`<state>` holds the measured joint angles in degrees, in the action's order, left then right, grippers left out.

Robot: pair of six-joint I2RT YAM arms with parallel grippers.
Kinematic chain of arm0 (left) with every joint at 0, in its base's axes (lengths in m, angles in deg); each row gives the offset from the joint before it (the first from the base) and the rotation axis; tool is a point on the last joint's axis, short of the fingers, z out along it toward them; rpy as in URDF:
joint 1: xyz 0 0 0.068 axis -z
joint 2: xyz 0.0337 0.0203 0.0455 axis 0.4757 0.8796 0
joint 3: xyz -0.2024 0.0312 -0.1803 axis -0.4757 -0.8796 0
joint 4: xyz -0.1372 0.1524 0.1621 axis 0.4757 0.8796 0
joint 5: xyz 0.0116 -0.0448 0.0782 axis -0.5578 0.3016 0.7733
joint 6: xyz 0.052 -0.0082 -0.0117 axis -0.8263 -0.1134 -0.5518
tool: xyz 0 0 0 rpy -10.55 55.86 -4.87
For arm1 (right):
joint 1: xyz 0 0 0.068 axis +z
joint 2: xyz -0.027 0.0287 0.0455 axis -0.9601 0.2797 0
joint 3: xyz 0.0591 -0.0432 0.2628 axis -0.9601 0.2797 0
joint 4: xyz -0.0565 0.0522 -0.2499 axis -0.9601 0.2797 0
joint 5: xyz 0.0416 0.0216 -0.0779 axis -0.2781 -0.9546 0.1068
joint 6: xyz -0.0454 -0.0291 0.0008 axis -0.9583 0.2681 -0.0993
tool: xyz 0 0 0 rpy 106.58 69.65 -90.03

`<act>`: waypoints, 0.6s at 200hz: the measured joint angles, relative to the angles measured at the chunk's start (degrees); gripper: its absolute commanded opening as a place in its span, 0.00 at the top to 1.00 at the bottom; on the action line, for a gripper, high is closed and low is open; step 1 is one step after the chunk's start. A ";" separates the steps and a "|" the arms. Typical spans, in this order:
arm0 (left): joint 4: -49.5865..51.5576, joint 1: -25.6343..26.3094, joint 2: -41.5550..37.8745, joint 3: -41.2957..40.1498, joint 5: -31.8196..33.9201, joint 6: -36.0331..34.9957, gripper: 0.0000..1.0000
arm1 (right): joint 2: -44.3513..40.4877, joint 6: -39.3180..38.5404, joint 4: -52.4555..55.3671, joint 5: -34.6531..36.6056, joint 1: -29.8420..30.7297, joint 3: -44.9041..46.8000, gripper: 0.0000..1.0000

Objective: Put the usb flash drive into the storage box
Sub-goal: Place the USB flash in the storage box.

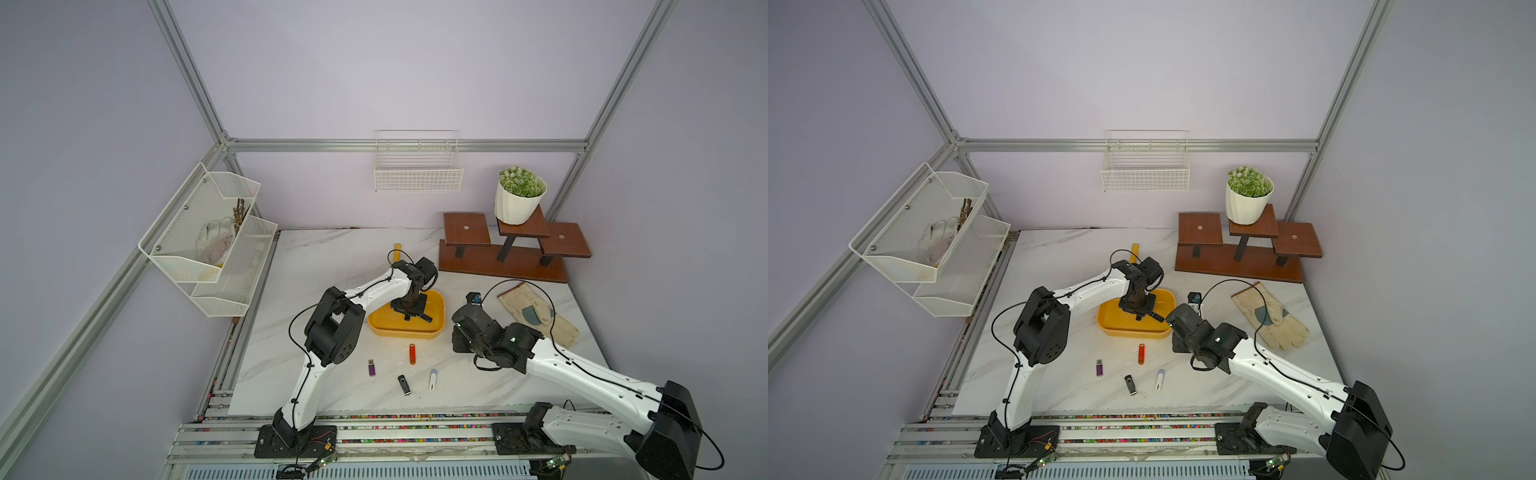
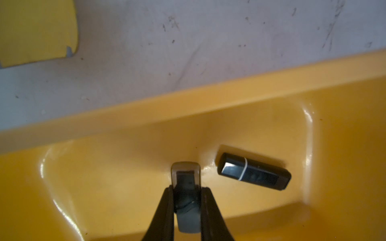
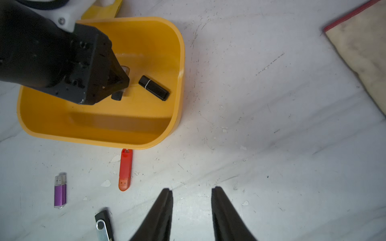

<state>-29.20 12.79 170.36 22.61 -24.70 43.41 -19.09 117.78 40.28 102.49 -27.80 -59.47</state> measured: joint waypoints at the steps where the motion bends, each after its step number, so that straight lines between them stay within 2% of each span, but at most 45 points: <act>1: -0.02 0.00 0.02 0.00 0.00 0.00 0.95 | 0.00 -0.02 0.00 -0.02 0.00 0.00 0.63; 11: -0.20 0.07 0.24 0.00 0.02 0.07 0.90 | 0.00 -0.11 0.00 -0.04 -0.02 0.02 0.63; 46: -0.83 0.02 1.05 0.00 0.09 0.48 0.60 | 0.00 -0.15 0.04 -0.13 -0.11 0.02 0.64; 61: -1.18 0.02 1.25 0.00 0.04 0.92 0.55 | 0.00 -0.17 0.04 -0.26 -0.11 0.02 0.64; 91: -1.51 0.02 1.27 0.00 0.04 0.90 0.51 | 0.35 -0.90 0.07 -1.68 -0.11 0.04 0.63; 120: -0.96 -0.09 1.22 0.92 0.07 0.90 0.43 | 1.53 -0.50 -0.37 -4.98 0.24 1.42 0.55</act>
<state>-30.16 12.70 171.58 23.53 -24.64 44.31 -17.56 117.28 39.91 97.51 -27.56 -58.05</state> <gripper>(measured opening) 0.557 0.428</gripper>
